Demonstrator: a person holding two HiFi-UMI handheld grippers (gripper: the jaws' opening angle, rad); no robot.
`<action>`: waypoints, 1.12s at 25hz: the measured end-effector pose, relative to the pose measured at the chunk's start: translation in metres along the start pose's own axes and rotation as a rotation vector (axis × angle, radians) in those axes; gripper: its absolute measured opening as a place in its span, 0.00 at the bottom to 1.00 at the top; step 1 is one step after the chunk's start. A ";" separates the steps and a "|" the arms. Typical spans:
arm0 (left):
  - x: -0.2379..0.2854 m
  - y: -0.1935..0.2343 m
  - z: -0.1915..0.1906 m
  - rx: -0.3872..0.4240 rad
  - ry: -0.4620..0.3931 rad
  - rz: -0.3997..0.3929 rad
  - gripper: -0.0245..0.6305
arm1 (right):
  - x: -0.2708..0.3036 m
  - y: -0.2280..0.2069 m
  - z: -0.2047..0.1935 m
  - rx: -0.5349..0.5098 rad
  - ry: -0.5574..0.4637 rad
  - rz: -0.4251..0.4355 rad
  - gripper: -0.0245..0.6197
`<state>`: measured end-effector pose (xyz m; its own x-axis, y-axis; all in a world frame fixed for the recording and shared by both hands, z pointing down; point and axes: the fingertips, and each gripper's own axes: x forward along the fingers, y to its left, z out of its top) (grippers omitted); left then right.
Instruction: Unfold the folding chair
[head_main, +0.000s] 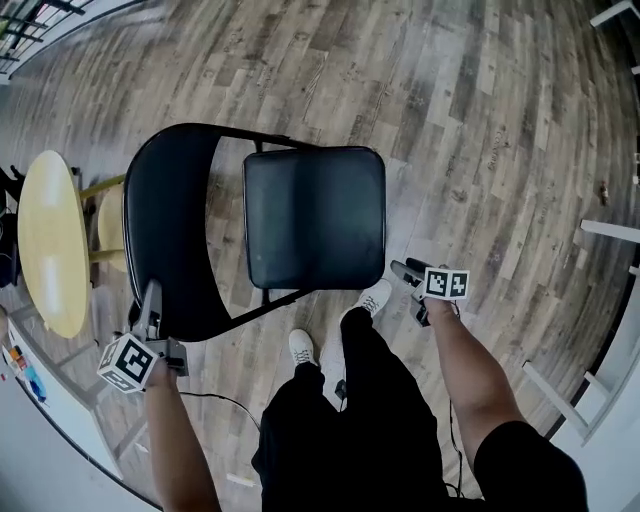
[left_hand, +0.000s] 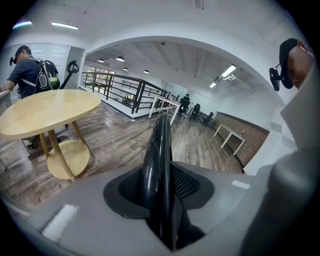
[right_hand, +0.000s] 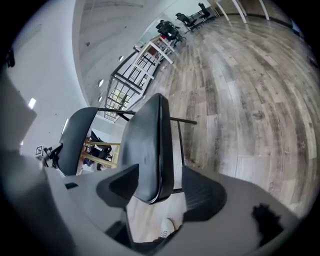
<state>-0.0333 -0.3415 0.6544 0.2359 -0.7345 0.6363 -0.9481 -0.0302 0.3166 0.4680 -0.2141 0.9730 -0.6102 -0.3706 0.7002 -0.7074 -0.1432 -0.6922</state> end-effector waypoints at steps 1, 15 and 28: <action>-0.001 0.000 0.001 0.002 -0.003 0.005 0.25 | -0.004 0.007 0.000 -0.013 -0.013 0.001 0.47; 0.005 -0.004 -0.012 0.006 -0.003 0.013 0.26 | -0.063 0.093 -0.044 -0.031 -0.177 -0.059 0.47; -0.059 -0.023 -0.001 0.157 0.051 -0.042 0.34 | -0.132 0.291 -0.056 -0.221 -0.288 0.104 0.45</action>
<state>-0.0247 -0.2966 0.6105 0.2829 -0.6948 0.6612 -0.9578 -0.1686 0.2327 0.3232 -0.1557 0.6889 -0.5793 -0.6204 0.5286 -0.7262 0.0984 -0.6804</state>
